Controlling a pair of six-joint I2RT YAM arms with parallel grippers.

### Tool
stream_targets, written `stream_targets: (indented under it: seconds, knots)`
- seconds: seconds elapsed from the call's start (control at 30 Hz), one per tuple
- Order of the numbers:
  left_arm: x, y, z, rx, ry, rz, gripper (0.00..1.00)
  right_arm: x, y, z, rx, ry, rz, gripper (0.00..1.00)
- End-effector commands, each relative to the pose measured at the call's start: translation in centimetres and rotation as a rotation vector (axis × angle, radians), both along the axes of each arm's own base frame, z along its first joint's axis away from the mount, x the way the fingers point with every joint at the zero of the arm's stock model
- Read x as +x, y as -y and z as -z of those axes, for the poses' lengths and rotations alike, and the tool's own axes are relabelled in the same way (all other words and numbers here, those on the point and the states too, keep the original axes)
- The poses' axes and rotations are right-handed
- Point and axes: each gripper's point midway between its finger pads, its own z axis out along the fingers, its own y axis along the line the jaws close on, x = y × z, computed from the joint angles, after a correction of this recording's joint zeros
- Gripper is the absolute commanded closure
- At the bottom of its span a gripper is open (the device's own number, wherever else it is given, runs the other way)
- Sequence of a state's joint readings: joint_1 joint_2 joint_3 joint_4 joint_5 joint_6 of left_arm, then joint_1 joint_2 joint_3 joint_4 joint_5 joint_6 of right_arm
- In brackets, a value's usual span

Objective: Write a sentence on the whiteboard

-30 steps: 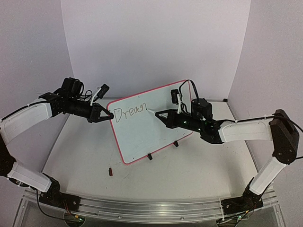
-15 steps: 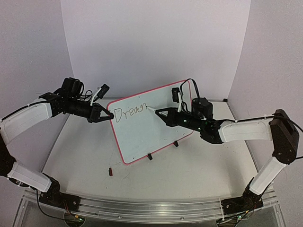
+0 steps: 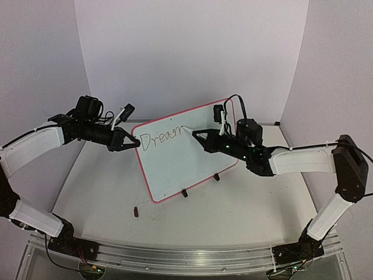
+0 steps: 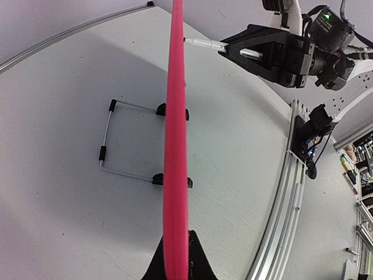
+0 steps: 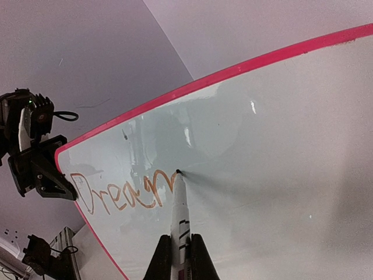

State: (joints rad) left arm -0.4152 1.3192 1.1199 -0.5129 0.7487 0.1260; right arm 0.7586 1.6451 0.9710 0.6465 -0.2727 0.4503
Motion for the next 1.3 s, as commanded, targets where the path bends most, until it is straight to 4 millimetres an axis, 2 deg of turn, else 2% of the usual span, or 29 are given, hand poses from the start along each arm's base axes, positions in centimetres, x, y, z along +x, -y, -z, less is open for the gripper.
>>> stream_targets:
  seconds: [0.0,0.47,0.63,0.83,0.93,1.27]
  knots:
    - [-0.1,0.3,0.9,0.035,-0.001,0.025,1.0,1.0,1.4,-2.3,0.038,0.044,0.093,1.0]
    - [-0.1,0.3,0.9,0.036,-0.002,0.025,1.0,-0.1,1.7,2.0,-0.009,-0.053,0.063,1.0]
    - [-0.1,0.3,1.0,0.036,-0.002,0.025,1.0,-0.4,2.0,1.1,0.004,-0.034,0.064,1.0]
    - [-0.1,0.3,1.0,0.036,-0.003,0.026,1.0,-1.8,2.9,-2.7,0.067,0.042,0.043,1.0]
    - [-0.1,0.3,0.9,0.036,-0.002,0.025,1.0,-1.9,3.3,-3.8,0.08,0.068,0.057,1.0]
    - [-0.1,0.3,0.9,0.035,-0.002,0.025,1.0,-0.1,2.3,-3.4,0.055,0.073,0.084,1.0]
